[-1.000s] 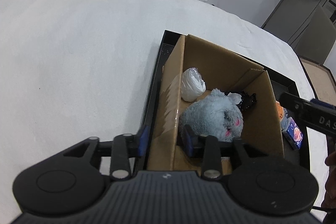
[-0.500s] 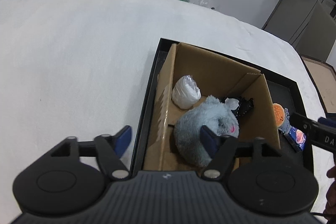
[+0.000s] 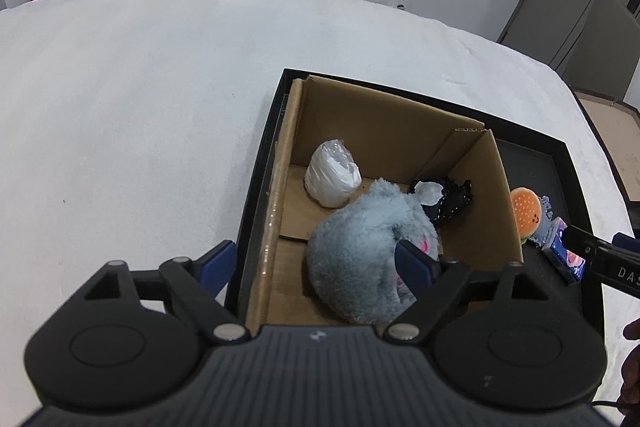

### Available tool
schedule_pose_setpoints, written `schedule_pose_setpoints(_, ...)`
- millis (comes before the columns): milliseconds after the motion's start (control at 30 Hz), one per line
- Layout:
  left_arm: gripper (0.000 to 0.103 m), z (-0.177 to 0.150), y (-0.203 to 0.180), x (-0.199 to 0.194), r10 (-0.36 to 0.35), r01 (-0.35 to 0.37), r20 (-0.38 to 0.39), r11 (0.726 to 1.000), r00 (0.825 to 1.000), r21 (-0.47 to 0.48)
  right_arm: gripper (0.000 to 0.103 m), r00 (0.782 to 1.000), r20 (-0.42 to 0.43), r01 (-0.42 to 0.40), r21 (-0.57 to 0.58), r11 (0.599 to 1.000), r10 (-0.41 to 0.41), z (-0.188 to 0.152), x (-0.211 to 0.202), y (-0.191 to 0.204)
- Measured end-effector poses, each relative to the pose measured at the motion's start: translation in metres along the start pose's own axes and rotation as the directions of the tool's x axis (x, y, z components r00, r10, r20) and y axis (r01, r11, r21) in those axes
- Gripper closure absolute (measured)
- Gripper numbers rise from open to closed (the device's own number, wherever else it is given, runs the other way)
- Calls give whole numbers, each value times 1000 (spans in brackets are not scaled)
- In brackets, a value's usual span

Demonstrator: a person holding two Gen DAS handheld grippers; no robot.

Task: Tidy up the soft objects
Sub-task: 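Move the right gripper back toward the burger plush and tissue pack, then close the right gripper on the blue tissue pack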

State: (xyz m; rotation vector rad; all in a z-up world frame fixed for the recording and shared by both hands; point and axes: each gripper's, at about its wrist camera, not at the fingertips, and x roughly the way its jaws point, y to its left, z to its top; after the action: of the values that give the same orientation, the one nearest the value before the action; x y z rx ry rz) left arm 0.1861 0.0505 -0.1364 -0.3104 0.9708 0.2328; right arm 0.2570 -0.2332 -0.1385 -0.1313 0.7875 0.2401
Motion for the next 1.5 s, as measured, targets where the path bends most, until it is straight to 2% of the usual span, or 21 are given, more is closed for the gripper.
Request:
schedule_pose_setpoints(267,16,3,-12,5,11,-11,-4,1000,1000,4,3,999,-26,20,7,1000,-20,-8,16,-23)
schedule_pose_setpoints(667,12,7,-28,13,81,-81,-6,996,997,23,4,999,-52,-5,-58,998,2,-16,32,-46)
schedule_pose_setpoints(867,12,6,-31,13,98,-98,-8,995,995,26,12,997,-62,-41,-85,996,36,-19,42,-55)
schedule_pose_setpoints(1200,12,7,-32,13,104,-104,-9,994,994,15,16,994,-92,-78,-133,988,66,-18,64,-62)
schedule_pose_setpoints(1500,12,7,-29,14,95,-95,-11,995,995,15,20,991,-128,-61,-157,986,41,-26,60,-55)
